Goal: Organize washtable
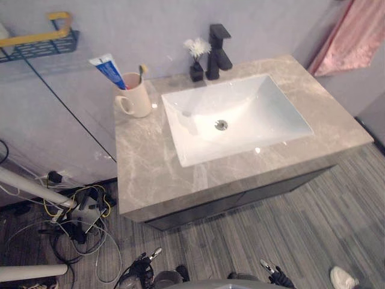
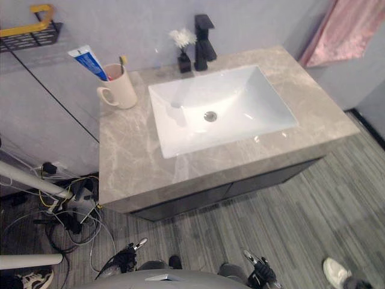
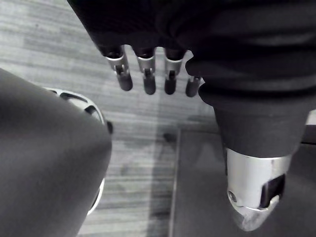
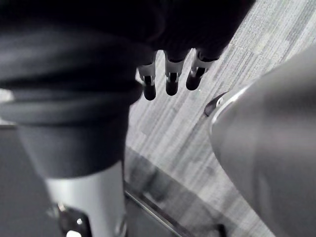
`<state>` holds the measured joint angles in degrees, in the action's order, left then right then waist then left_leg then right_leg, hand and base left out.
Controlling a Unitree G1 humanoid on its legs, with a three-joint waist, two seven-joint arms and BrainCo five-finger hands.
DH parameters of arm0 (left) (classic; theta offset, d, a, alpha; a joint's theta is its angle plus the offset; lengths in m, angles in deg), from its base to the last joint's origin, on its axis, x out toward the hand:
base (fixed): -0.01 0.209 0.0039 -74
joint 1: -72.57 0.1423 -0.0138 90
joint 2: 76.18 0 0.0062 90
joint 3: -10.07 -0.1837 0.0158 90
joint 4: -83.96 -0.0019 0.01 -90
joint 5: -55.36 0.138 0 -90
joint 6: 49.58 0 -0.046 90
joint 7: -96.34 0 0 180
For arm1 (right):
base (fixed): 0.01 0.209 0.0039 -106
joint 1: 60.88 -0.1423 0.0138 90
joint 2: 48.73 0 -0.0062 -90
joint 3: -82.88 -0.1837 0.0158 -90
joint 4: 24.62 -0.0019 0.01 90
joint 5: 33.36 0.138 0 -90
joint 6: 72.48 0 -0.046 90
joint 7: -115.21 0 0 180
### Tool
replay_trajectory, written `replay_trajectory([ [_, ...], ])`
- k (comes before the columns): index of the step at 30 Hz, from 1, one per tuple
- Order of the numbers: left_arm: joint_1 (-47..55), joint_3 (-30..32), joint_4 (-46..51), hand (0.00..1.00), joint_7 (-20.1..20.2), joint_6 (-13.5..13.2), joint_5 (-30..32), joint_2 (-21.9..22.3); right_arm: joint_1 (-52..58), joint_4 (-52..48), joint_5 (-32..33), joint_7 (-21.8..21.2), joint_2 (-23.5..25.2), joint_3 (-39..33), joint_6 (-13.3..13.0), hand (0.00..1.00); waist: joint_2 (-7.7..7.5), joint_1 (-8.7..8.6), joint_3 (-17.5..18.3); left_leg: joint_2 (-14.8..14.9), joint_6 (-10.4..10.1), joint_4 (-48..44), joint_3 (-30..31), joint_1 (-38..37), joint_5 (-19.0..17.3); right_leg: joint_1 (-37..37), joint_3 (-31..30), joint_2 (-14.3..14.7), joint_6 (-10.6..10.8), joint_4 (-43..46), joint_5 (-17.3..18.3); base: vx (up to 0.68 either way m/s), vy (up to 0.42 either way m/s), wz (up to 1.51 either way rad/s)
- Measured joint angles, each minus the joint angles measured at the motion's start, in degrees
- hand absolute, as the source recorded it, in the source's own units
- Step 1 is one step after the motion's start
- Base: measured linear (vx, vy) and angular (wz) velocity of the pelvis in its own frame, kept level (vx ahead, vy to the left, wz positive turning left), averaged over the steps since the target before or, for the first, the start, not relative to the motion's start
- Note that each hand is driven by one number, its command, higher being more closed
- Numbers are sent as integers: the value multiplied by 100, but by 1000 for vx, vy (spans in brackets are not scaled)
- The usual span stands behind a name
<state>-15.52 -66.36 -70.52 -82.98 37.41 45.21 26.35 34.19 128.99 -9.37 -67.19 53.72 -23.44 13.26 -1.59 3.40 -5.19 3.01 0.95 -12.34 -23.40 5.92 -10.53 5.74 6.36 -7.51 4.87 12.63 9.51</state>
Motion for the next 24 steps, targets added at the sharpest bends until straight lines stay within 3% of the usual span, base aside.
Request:
replay_trajectory([
  [5, -117, -229, -7, 0, -23, 18, 51, -91, -60, -68, -113, 9, -46, 381, -30, 0, 94, -8, -160, 322, -57, -574, 236, 183, 33, -507, 177, 293, -97, -711, -350, -156, -81, 13],
  [10, -330, -657, 169, 0, -172, 48, 542, -89, -71, -130, -114, 55, -141, 507, -169, 0, 271, -52, -543, 710, -217, -1384, 730, 329, -86, -552, 202, 598, -298, -287, -181, -203, -87, 4],
  [12, -392, -677, 173, 0, -216, 50, 646, -48, -93, -92, -121, 80, -190, 524, -167, 0, 266, -15, -610, 431, -340, -1358, 1867, 365, -171, -474, -72, 672, -306, -99, -160, -202, -41, -60],
  [13, -390, -675, 168, 0, -246, 55, 727, 6, -94, -65, -171, 105, -224, 533, -164, 0, 325, 3, -590, 138, -523, -1216, 2679, 265, -258, -367, -433, 769, -302, -23, -161, -155, 66, -106],
  [14, -372, -674, 162, 0, -242, 64, 811, 21, -82, -68, -231, 114, -224, 567, -168, 0, 349, -8, -562, -174, -496, -1137, 3130, 124, -333, -289, -913, 873, -302, -14, -161, -133, 76, -112],
  [16, -365, -610, 136, 0, -243, 66, 844, 42, -92, -93, -306, 96, -293, 757, -165, 0, 387, -47, -514, -523, -474, -1089, 3704, 38, -490, -203, -1705, 1128, -302, -207, -182, -70, 71, -133],
  [17, -304, -434, 155, 0, -244, 57, 836, 55, -116, -90, -520, 57, -311, 812, -160, 0, 417, -29, -469, -620, -455, -1016, 3776, -3, -512, -144, -2276, 1310, -334, -388, -287, -18, 114, -159],
  [19, -184, -225, 171, 0, -250, 51, 835, 2, -206, -47, -937, 45, -318, 1025, -131, 0, 316, -46, -375, -610, -394, -802, 3479, -59, -513, -79, -3072, 1416, -447, -647, -604, -18, 97, -178],
  [21, -71, -226, 153, 0, -246, 61, 839, -79, -366, 57, -1355, -9, -322, 1201, -35, 0, 256, -118, -271, -389, -192, -469, 2634, -190, -341, 15, -3493, 1477, -594, -823, -917, -28, 71, -187],
  [24, 36, -231, 141, 0, -221, 54, 838, -108, -428, 171, -1676, -54, -334, 1227, 3, 0, 193, -263, -51, -391, -154, -186, 2029, -333, -354, 171, -3831, 1433, -633, -1189, -1364, 90, 63, -133],
])
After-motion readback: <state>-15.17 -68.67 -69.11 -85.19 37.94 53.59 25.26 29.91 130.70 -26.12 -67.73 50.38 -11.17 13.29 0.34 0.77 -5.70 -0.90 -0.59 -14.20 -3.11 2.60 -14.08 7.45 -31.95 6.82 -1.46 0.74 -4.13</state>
